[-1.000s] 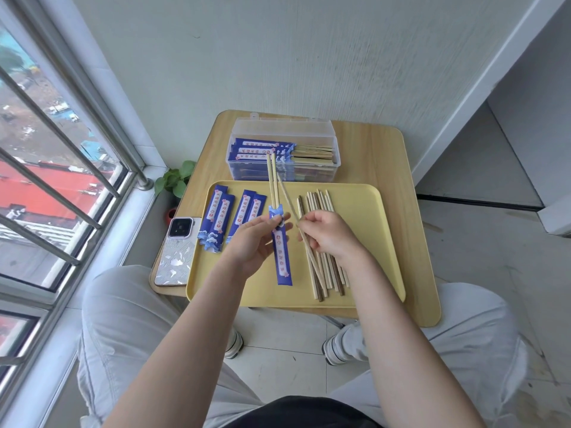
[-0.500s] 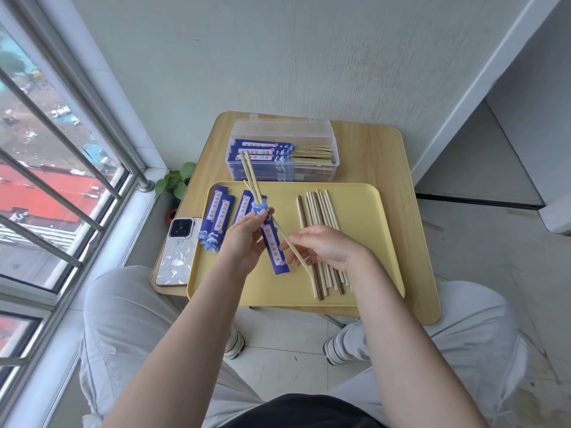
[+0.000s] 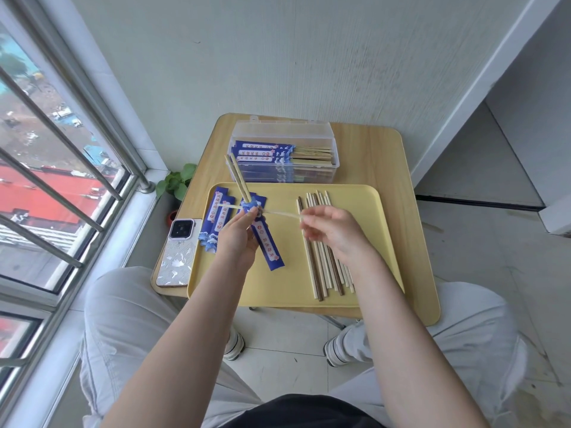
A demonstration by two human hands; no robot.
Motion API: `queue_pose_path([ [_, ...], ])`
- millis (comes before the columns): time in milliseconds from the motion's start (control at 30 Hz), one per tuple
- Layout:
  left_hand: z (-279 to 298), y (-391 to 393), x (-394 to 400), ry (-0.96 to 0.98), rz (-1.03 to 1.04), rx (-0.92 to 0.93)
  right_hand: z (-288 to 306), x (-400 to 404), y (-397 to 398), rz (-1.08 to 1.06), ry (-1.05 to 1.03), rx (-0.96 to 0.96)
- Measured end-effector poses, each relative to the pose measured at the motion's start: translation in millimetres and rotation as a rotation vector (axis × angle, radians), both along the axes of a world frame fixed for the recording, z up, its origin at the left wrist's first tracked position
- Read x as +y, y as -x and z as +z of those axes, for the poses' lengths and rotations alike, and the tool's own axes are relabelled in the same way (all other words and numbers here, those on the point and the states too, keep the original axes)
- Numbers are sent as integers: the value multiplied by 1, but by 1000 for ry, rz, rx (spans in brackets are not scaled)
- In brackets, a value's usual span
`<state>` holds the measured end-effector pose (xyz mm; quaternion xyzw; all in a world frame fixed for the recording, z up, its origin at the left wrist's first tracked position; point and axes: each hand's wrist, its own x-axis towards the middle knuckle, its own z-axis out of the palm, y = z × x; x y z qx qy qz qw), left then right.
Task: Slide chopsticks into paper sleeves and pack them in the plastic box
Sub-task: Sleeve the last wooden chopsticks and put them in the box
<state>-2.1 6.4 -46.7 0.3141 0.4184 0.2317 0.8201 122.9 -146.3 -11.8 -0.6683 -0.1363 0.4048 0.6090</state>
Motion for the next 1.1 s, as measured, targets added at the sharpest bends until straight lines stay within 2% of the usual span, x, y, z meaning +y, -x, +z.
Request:
queue_pose_path([
  [133, 4, -7, -8, 70, 13, -42, -2, 13, 6, -357, -220, 151],
  [267, 7, -14, -25, 50, -72, -36, -7, 30, 24, -455, -178, 185],
  [433, 12, -8, -23, -84, -216, 43, -5, 33, 22, -537, -69, 85],
  [600, 21, 3, -10, -347, -463, 288, 8, 22, -3, -704, -103, -119],
  [800, 28, 1, -11, -513, -772, 379, 19, 18, -13, -711, -151, -180],
  [1100, 24, 0, -13, -582, -802, 415, 21, 11, -20, -709, -143, -210],
])
